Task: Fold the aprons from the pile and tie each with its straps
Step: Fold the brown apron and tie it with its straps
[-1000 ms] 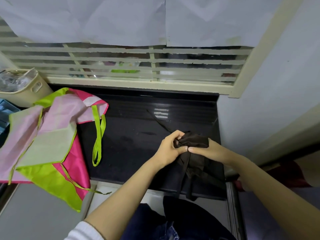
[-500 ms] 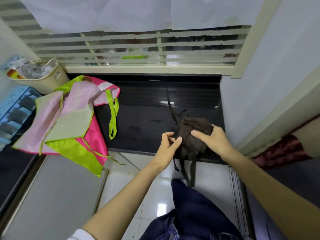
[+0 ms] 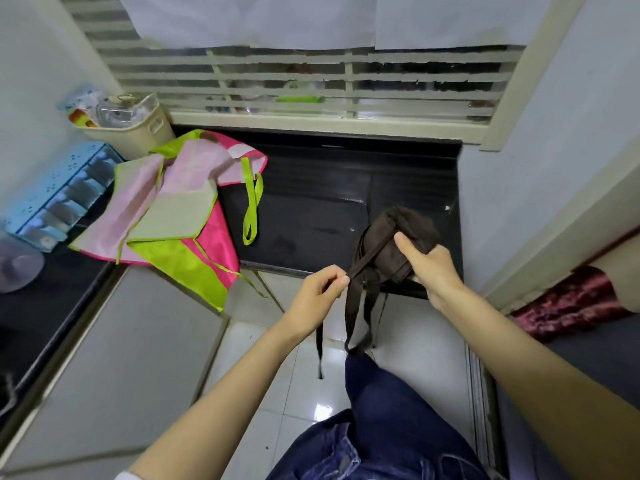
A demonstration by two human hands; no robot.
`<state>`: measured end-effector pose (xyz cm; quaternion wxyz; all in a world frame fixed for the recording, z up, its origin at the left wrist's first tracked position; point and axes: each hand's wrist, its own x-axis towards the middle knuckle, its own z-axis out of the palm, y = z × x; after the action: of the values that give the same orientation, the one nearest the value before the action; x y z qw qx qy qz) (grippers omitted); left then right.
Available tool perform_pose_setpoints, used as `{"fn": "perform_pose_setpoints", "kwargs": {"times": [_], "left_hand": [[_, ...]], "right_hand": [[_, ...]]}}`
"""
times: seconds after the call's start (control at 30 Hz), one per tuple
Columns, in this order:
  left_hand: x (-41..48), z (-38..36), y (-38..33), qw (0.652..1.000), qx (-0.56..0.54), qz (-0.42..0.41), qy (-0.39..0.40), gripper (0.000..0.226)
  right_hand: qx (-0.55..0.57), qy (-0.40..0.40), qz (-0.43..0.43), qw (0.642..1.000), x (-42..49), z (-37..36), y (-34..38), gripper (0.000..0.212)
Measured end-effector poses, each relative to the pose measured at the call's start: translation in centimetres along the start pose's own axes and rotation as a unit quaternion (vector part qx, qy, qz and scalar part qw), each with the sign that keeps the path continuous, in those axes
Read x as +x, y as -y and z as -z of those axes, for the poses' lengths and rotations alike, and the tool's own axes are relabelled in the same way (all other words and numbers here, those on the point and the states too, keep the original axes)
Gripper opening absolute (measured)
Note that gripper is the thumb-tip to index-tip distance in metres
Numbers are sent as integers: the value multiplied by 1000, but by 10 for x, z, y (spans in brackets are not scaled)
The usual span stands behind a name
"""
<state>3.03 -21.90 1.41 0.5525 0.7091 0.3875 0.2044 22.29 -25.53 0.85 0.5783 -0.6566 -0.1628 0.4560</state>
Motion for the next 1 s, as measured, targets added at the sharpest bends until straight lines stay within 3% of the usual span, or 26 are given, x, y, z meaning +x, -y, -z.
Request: {"fn": "perform_pose_setpoints", "kwargs": {"times": [0.2,0.37,0.47,0.53,0.63,0.67,0.73,0.8,0.9,1.0], "left_hand": [[-6,0,-11,997,43,-52,-21,29],[-2,4,-16,978,32,-100,-179,24],[5,13,-19,985,18,-57,-159,22],[9,14,-23,993,-42,2,-114,9],[21,11,-20,993,-36,88,-74,42],[25,12,-16,993,-4,94,-69,43],[33,16,-10,995,36,63,-70,23],[40,27,-4,993,77,35,-84,10],[53,50,0,984,143,12,-108,18],[72,69,3,981,141,16,-133,28]], "right_hand": [[-3,-13,-24,1000,-4,-11,-4,31],[37,64,-28,997,-9,-18,2,16],[36,83,-14,996,-7,-23,8,12],[30,79,-1,996,-2,-27,13,14],[-3,90,25,996,5,-32,20,19],[-19,95,32,995,7,-33,23,16],[-44,93,40,994,12,-34,30,13],[-51,85,38,994,19,-35,37,20],[-69,78,52,993,29,-37,45,34],[-105,73,73,989,40,-38,51,41]]}}
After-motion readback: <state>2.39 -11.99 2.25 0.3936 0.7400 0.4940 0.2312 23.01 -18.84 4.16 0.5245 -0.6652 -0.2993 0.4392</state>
